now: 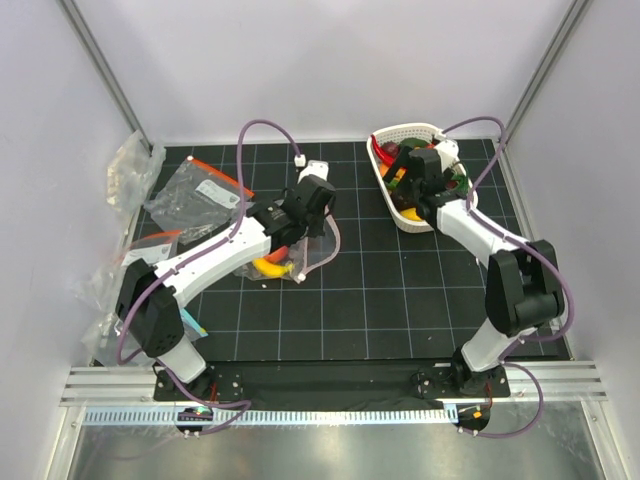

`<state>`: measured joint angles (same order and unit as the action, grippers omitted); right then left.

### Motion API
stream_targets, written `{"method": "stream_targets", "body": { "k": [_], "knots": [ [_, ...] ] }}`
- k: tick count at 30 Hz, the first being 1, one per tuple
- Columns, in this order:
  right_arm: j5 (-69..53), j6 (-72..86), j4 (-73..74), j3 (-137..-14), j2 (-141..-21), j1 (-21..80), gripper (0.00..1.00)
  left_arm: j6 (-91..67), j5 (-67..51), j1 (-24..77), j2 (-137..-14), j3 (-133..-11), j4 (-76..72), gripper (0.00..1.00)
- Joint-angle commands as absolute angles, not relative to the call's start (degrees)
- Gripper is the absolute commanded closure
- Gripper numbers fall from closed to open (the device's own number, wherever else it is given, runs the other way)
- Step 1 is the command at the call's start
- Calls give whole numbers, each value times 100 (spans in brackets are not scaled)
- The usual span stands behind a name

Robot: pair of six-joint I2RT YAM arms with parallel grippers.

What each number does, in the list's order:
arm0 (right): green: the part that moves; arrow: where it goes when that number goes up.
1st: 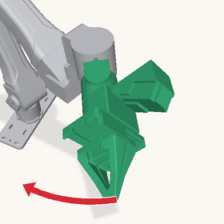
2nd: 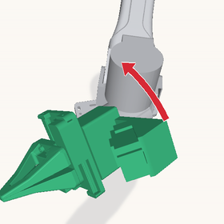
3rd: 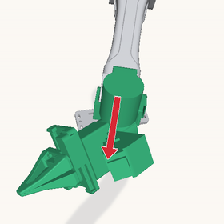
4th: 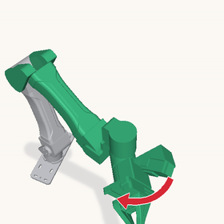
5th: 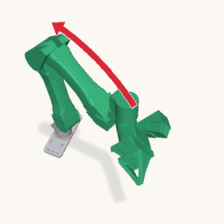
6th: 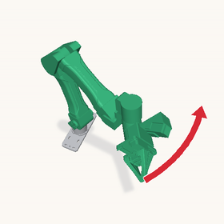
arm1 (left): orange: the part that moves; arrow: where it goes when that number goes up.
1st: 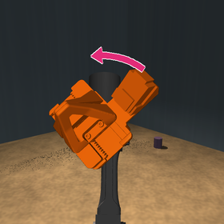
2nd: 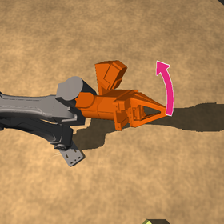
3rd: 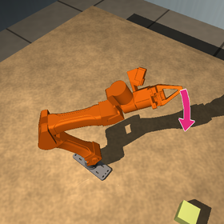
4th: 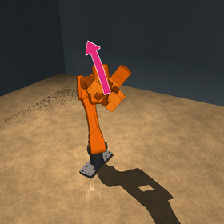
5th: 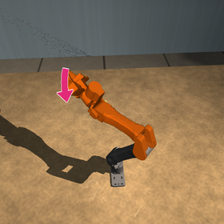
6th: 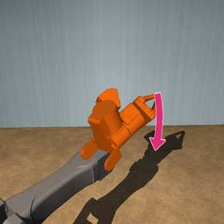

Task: Place the food in the zip-top bag and seal the zipper
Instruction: Adjust the zipper food storage bag at the center of the board, then pick up the fake fruit from the bin.

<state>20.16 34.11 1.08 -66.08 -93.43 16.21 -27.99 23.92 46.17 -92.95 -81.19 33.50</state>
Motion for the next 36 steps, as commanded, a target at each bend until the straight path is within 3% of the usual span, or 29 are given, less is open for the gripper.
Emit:
{"method": "stream_targets", "body": {
  "k": [1,12,18,21,27,36],
  "knots": [
    [2407,3374,465,-7030,-9702,1547,0,-2962,1926,4632,-9088,-7989,2866,99],
    [2092,3946,492,-7180,-10661,1433,3,-2971,1863,4641,-9070,-7954,2856,100],
    [1995,3981,-369,-6295,-9793,1424,33,-2962,1899,4641,-9044,-7928,2848,100],
    [2056,3990,-518,-6030,-9239,1424,41,-2962,1863,4632,-9062,-7937,2856,100],
    [2259,3877,-1054,-5134,-7973,1424,41,-2962,1898,4632,-9062,-7937,2865,100],
    [1107,3420,-1125,-4642,-6796,2002,46,-2962,1986,4623,-8947,-7945,2892,100]
  ]
}}
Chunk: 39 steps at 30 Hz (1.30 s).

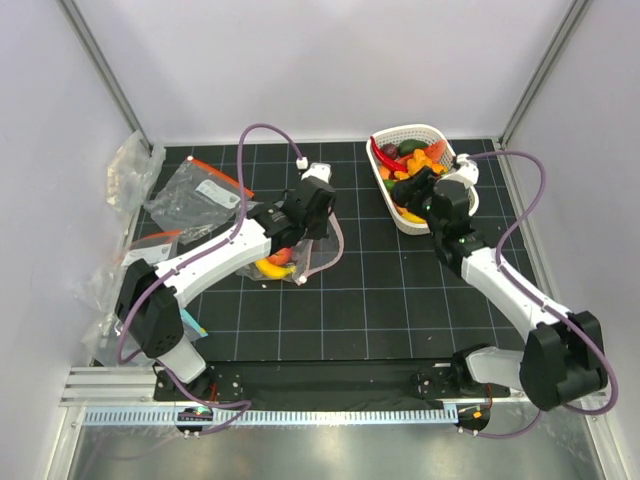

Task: Place the food in the zip-top bag and seal the zipper
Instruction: Pick up the fake fruit from the bin, then place the fake fruit in the zipper food storage bag.

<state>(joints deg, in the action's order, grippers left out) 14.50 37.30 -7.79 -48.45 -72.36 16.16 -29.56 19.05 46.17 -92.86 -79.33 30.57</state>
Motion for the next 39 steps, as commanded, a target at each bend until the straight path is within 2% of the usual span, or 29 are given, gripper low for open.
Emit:
{"method": "stream_targets", "body": {
  "k": [1,6,18,23,32,39],
  "knots": [
    [1134,3358,-1160,-4580,-6690,2152,46,-2962,1995,4632,-8904,-7945,2892,100],
    [1451,2944,-1581,-4062,-6206,3338,47,-2944,2004,4623,-8798,-7893,2900,100],
    [1476,2461,-3005,-3542,-6231,4411,53,-3059,2136,4632,-8429,-7866,3085,99],
    [1669,1812,-3725,-3314,-6135,5141,54,-3094,2074,4632,-8279,-7831,3129,99],
    [1986,1547,-3877,-3348,-6389,5353,53,-3305,1301,4641,-7787,-7524,2839,98],
    [2118,1599,-3410,-3788,-7004,5353,45,-3357,1161,4641,-7559,-7287,2593,97]
  ]
}}
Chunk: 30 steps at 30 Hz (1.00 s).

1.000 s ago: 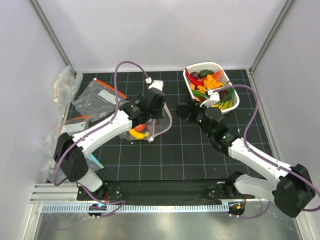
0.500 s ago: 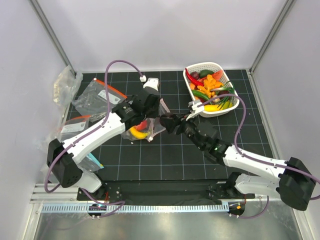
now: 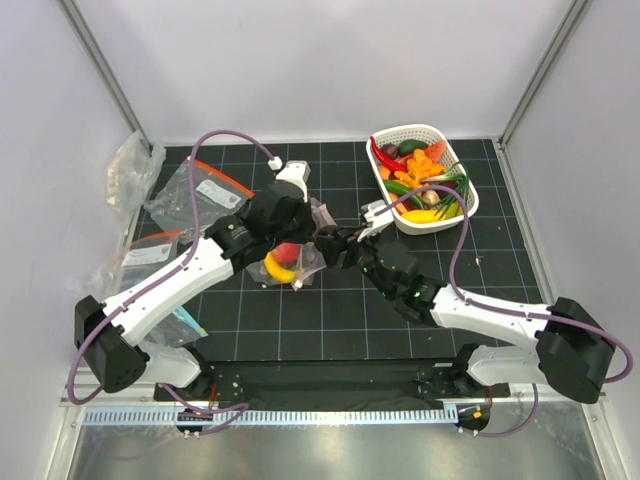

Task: Place the food in the zip-top bag and seal the zipper
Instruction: Place the fake fruit in the zipper food storage bag.

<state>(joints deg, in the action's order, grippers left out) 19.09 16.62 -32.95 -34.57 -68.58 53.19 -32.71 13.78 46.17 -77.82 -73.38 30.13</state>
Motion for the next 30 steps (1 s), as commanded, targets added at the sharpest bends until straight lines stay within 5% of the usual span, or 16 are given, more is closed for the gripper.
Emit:
{"method": "stream_targets", "body": {
  "k": [1,30],
  "knots": [
    [2118,1600,-3384,-3814,-7048,5361,45,-3357,1064,4623,-7550,-7277,2541,97],
    [2557,826,-3296,-4175,-7453,6100,46,-3243,1284,4632,-7198,-7101,2435,100]
  ]
}}
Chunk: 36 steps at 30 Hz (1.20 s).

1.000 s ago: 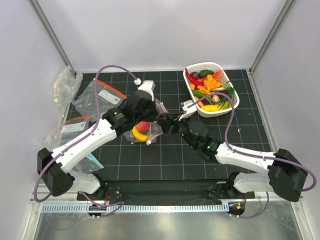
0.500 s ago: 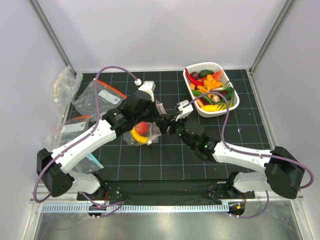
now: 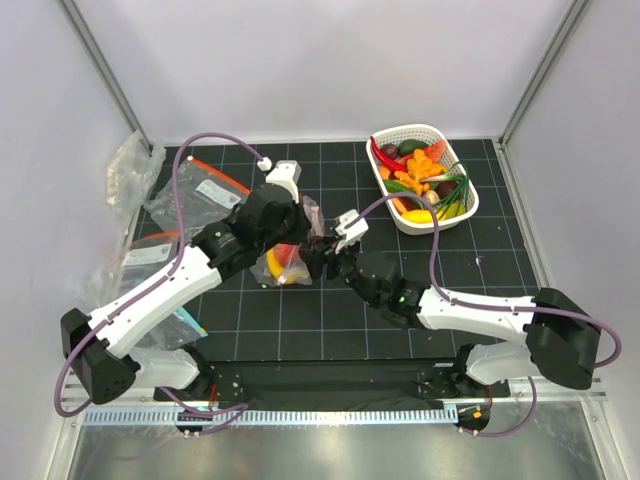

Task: Place the food in the zip-top bag and seal the zipper
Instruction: Place the fake fruit in the zipper food storage bag.

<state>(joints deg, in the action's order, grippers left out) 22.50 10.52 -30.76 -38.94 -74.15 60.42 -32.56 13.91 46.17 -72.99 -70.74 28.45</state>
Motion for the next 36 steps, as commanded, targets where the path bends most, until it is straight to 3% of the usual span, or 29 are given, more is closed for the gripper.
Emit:
{"method": "stream_targets", "body": {
  "k": [1,8,12,20,26,36],
  "knots": [
    [2653,817,-3261,-4218,-7462,6108,46,-3243,1118,4623,-7224,-7128,2443,100],
    [3258,747,-3103,-4157,-7075,6100,48,-3269,1073,4632,-7312,-7163,2505,100],
    [4252,817,-2289,-4604,-7329,6091,49,-3305,905,4632,-7181,-7067,2330,100],
    [5114,905,-1821,-4948,-7620,6073,50,-3313,1186,4632,-7048,-6917,2215,100],
    [3693,483,-2575,-4395,-7084,6100,51,-3235,1388,4623,-7216,-7066,2381,100],
    [3646,-1132,-2531,-4737,-7593,6687,52,-3129,1836,4632,-7216,-7225,2707,100]
  ]
}}
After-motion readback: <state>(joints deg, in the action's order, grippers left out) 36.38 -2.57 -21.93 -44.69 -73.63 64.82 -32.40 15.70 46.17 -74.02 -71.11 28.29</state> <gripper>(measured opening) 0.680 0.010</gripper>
